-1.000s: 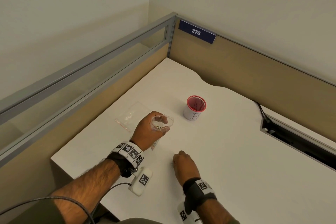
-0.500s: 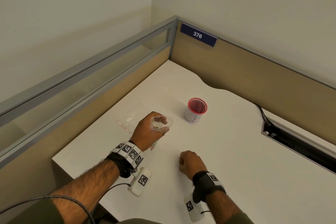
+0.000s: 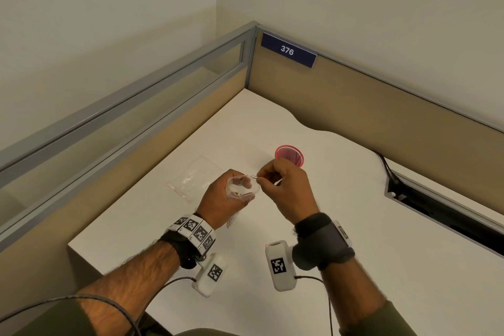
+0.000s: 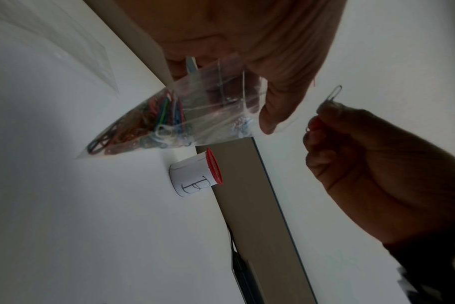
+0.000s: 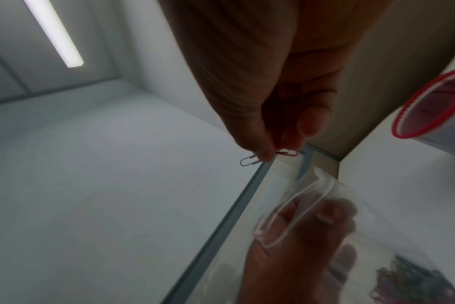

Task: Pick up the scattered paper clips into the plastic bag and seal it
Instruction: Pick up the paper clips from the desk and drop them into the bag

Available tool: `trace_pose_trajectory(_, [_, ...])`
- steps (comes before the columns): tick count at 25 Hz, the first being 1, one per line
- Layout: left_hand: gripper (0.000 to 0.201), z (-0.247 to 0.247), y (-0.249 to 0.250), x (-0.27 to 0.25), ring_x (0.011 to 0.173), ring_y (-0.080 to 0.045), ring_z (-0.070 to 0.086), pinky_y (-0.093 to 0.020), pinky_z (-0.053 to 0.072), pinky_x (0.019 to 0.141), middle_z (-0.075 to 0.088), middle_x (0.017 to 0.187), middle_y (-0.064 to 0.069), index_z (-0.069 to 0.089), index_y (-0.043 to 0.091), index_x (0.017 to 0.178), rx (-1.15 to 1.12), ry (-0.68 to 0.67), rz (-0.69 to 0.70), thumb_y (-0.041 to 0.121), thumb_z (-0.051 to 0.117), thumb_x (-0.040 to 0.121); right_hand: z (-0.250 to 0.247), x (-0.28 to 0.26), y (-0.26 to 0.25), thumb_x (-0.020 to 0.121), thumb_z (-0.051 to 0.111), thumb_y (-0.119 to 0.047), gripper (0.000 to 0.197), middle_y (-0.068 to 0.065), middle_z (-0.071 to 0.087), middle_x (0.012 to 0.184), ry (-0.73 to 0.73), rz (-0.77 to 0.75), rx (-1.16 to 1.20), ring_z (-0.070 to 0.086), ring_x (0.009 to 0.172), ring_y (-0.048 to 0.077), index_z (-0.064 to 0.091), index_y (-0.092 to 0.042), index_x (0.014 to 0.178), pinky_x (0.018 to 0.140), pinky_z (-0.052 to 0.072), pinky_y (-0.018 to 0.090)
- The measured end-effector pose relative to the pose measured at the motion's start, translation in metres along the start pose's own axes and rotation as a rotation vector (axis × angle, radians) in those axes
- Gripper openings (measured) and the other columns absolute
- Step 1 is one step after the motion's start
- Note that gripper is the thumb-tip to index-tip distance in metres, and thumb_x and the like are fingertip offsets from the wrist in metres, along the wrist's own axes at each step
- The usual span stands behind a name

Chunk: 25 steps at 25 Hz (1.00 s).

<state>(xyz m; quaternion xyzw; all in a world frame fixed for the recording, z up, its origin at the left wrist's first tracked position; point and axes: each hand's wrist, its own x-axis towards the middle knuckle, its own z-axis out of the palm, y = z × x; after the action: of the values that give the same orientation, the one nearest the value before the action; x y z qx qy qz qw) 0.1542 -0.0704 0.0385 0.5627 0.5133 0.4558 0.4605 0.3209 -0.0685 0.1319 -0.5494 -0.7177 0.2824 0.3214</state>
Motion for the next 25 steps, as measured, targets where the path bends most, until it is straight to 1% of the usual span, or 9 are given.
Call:
trace_pose_trajectory(2, [0.030,0.000,0.002,0.001,0.102,-0.012,0.066,-0.029,0.056,0.084,0.070,0.097,0.009,0.062,0.027,0.101,0.024,-0.003,0.014,0.013,0.079,0.081,0.009,0.004,-0.004,0.086,0.066,-0.016,0.002,0.000,0.062,0.084,-0.038,-0.036,-0.073,0.058,0.074,0.016,0.066,-0.017,0.083,0.068,0.054,0.026])
trace_pose_trajectory(6, [0.032,0.000,0.003,0.002,0.083,-0.006,0.067,-0.027,0.054,0.075,0.069,0.089,0.007,0.060,0.027,0.099,0.049,-0.010,0.017,0.010,0.079,0.080,0.020,0.006,-0.007,0.090,0.062,-0.021,0.010,0.002,0.062,0.088,-0.127,-0.089,-0.202,0.057,0.078,0.015,0.069,-0.015,0.093,0.073,0.053,0.030])
trace_pose_trajectory(8, [0.030,0.000,0.002,0.001,0.089,-0.007,0.067,-0.027,0.055,0.079,0.069,0.092,0.008,0.061,0.023,0.101,0.032,-0.006,0.026,0.014,0.078,0.079,0.018,0.004,-0.009,0.091,0.062,-0.022,0.011,0.001,0.064,0.089,-0.099,-0.098,-0.162,0.058,0.079,0.014,0.070,-0.016,0.095,0.073,0.052,0.027])
trace_pose_trajectory(10, [0.030,-0.001,0.001,0.000,0.100,-0.010,0.067,-0.029,0.056,0.086,0.071,0.098,0.009,0.062,0.022,0.104,0.013,-0.001,0.013,0.015,0.080,0.080,0.012,0.003,-0.007,0.091,0.062,-0.016,0.010,-0.001,0.066,0.090,-0.008,-0.102,-0.113,0.059,0.081,0.011,0.070,-0.017,0.096,0.074,0.051,0.021])
trace_pose_trajectory(13, [0.032,-0.003,0.000,-0.002,0.107,-0.014,0.066,-0.034,0.057,0.091,0.072,0.103,0.006,0.064,0.020,0.105,-0.038,0.015,-0.011,0.016,0.080,0.078,0.005,-0.004,0.019,0.090,0.062,-0.015,0.009,-0.005,0.066,0.091,0.070,-0.028,-0.125,0.060,0.082,0.009,0.069,-0.017,0.095,0.076,0.050,0.018])
trace_pose_trajectory(15, [0.031,-0.006,-0.001,-0.003,0.108,-0.015,0.066,-0.035,0.058,0.091,0.072,0.103,0.004,0.064,0.018,0.104,-0.059,0.031,-0.011,0.013,0.080,0.077,0.009,-0.016,0.051,0.090,0.062,-0.019,0.008,-0.004,0.065,0.092,-0.015,0.109,-0.238,0.060,0.083,0.012,0.069,-0.018,0.093,0.077,0.051,0.024])
trace_pose_trajectory(19, [0.029,-0.007,-0.002,-0.003,0.109,-0.014,0.065,-0.037,0.057,0.093,0.071,0.101,0.005,0.064,0.016,0.101,-0.078,0.045,-0.011,0.012,0.079,0.077,0.037,-0.056,0.107,0.086,0.063,-0.029,0.012,0.001,0.061,0.099,-0.376,0.390,-0.474,0.059,0.090,0.020,0.064,-0.018,0.090,0.078,0.046,0.028])
trace_pose_trajectory(21, [0.028,-0.006,-0.001,-0.004,0.110,-0.015,0.065,-0.038,0.056,0.095,0.071,0.100,0.005,0.064,0.015,0.101,-0.069,0.045,-0.012,0.008,0.079,0.078,0.050,-0.068,0.116,0.086,0.062,-0.033,0.013,-0.002,0.055,0.095,-0.484,0.432,-0.521,0.053,0.085,0.017,0.057,-0.021,0.084,0.076,0.043,0.027])
trace_pose_trajectory(25, [0.029,-0.006,0.000,-0.003,0.110,-0.015,0.065,-0.038,0.057,0.095,0.071,0.101,0.004,0.064,0.013,0.102,-0.057,0.049,-0.015,0.004,0.079,0.079,0.064,-0.067,0.119,0.085,0.060,-0.030,0.013,-0.002,0.053,0.091,-0.520,0.455,-0.565,0.050,0.081,0.018,0.051,-0.021,0.081,0.073,0.043,0.029])
